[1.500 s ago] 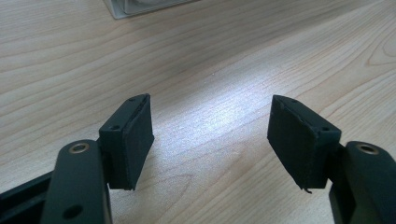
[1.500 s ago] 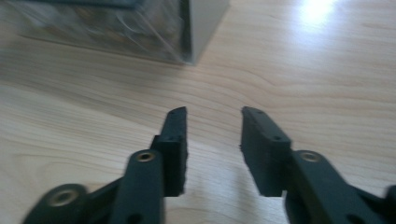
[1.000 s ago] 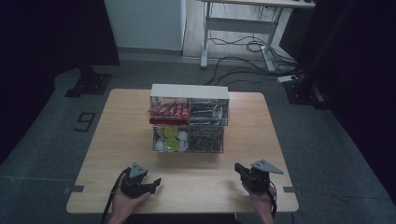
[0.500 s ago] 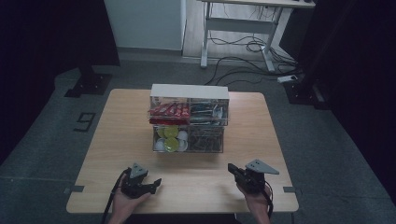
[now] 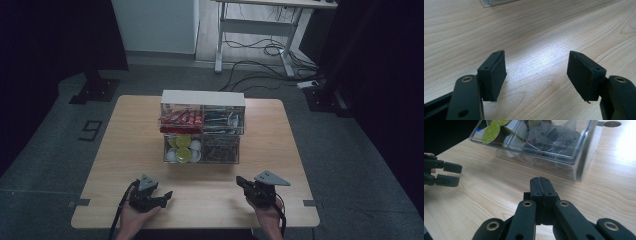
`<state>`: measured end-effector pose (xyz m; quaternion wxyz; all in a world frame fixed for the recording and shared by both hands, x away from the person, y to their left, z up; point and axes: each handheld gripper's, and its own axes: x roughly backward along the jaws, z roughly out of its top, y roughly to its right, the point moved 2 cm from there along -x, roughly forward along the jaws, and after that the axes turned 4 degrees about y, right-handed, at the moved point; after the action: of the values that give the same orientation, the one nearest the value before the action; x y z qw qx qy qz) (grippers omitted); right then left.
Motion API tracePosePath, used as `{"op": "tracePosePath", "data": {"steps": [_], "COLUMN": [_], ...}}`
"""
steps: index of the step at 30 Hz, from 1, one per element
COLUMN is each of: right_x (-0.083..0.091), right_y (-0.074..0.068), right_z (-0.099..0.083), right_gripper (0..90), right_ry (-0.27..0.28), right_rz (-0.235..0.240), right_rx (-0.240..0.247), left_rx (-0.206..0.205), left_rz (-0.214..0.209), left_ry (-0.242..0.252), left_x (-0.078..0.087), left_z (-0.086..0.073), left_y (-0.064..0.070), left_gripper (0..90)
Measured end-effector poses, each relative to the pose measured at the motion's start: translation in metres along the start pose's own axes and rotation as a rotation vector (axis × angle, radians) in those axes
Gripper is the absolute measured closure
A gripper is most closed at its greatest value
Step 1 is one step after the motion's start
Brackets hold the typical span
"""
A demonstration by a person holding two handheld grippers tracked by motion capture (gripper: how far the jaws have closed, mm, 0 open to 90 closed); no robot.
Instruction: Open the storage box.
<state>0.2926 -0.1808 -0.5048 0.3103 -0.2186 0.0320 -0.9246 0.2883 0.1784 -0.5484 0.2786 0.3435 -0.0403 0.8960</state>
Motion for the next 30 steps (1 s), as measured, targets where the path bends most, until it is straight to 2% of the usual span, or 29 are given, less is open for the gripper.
{"op": "tracePosePath", "data": {"steps": [13,25,30], "right_x": [-0.024,-0.049,-0.061], "right_y": [-0.014,-0.025,-0.025], "right_z": [-0.006,0.002,0.002], "right_gripper": [89.2,89.2,89.2], "right_ry": [-0.043,-0.061,-0.073], "right_rz": [0.034,0.056,0.060], "right_rx": [0.011,0.032,0.025], "left_rx": [0.005,0.005,0.007], "left_rz": [-0.003,-0.009,-0.010], "left_ry": [0.010,0.015,0.016], "left_x": [0.003,0.005,0.005], "left_z": [0.001,0.002,0.002], "left_y": [0.000,0.000,0.000], "left_gripper": [31.8,31.8,31.8]}}
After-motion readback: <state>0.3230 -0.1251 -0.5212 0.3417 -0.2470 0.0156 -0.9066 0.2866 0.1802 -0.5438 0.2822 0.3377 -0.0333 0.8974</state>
